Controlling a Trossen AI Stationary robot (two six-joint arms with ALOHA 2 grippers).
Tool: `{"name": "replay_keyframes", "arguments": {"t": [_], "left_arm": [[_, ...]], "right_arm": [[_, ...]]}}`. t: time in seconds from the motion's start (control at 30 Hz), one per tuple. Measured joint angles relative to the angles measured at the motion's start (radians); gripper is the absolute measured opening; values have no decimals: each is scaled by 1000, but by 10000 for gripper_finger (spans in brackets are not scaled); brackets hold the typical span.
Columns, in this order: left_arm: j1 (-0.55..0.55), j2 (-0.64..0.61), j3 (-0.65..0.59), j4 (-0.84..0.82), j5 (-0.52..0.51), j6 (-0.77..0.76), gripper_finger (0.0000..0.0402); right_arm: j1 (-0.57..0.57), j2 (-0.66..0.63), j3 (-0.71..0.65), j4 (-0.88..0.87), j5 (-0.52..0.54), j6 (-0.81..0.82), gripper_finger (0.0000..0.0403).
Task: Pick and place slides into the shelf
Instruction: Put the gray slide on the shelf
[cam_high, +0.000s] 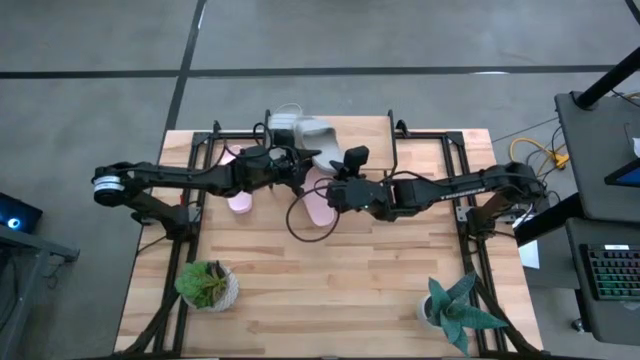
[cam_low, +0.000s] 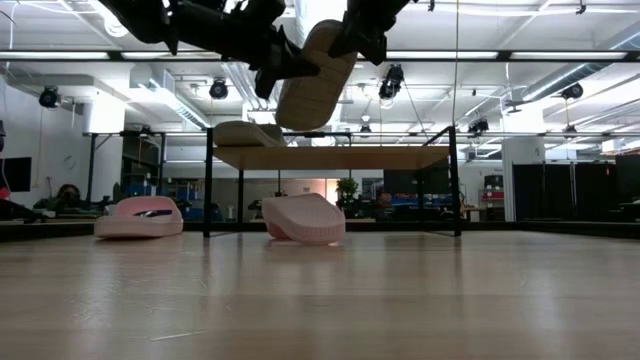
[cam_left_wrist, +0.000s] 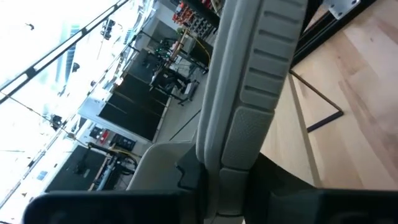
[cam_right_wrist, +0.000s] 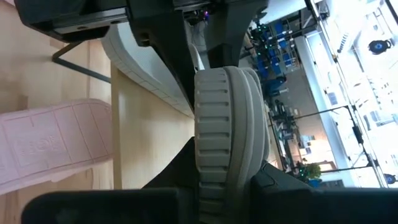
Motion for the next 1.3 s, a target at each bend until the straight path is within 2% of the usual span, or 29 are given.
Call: {"name": "replay_keyframes", "arguments": {"t": [0.07,0.27,0.43,0.6,0.67,0.83,1.07,1.2,1.3], "left_arm": [[0,0,1,5,0,14,40],[2,-14,-5,-16,-22,30,40],[-3,-34,-26,-60,-13,135,40],[-66,-39,-40,-59,41,242,38],[-102,-33,-36,-59,50,276,38],[-155,-25,-4,-55,52,285,38],[-183,-23,20,-56,50,299,38],[-203,-23,20,-59,47,300,38],[-220,-23,20,-58,47,300,38]], "right_arm": [[2,-4,0,0,-1,3,59],[44,-67,0,-51,19,62,155],[113,-180,0,-171,-5,131,192],[112,-305,-3,-190,-232,206,191],[96,-330,-5,-204,-269,213,185],[62,-334,-6,-233,-271,212,173],[48,-228,9,-237,-269,154,173],[44,-172,39,-236,-163,108,179],[34,-145,62,-237,-142,93,182]]}}
